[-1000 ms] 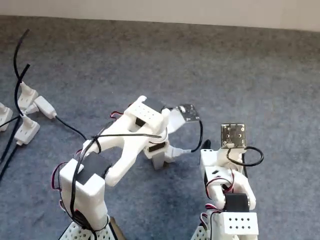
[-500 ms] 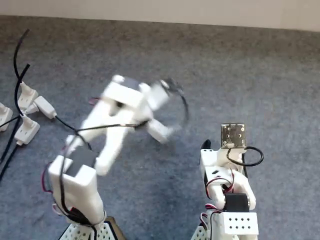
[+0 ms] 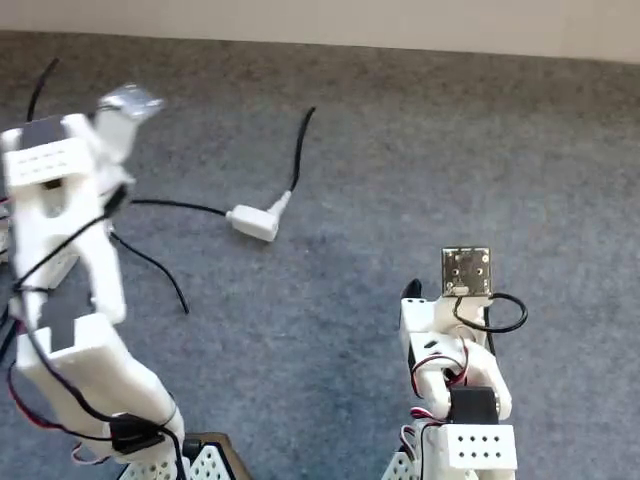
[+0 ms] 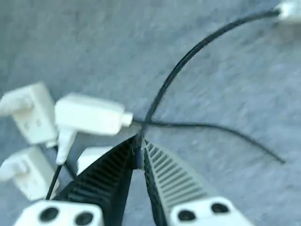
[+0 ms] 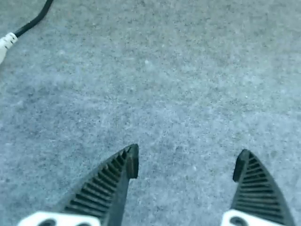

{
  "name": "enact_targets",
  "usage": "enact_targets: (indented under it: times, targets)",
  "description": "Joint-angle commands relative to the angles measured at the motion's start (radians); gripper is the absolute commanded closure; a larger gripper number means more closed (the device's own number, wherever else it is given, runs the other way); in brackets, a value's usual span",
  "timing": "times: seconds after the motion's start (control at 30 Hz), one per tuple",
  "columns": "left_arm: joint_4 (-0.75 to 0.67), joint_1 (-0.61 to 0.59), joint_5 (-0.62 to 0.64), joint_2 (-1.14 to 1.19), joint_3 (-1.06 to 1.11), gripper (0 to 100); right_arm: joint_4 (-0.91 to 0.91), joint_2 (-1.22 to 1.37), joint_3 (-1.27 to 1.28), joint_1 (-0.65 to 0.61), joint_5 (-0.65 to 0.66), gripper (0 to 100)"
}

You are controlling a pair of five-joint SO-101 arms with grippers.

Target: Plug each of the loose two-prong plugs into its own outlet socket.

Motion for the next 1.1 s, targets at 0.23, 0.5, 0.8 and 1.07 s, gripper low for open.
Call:
enact_targets:
  times: [0.23, 0.5, 0.8, 1.07]
  targets:
    - [0.097, -0.064, -0.169, -0.01, -0.036, 99, -0.018, -0.016, -0.002, 0.004, 0.009, 69.1]
    - [0.006, 0.332, 0.097, -0.002, -0.116, 62, -0.018, -0.01, -0.002, 0.004, 0.009, 69.1]
    - [-0.212, 0.503, 0.106, 0.09, -0.15, 63, -0.018, -0.012, -0.001, 0.004, 0.009, 69.1]
    - [-0.233, 0.533, -0.011, 0.268, -0.15, 67, -0.018, -0.012, -0.001, 0.004, 0.009, 69.1]
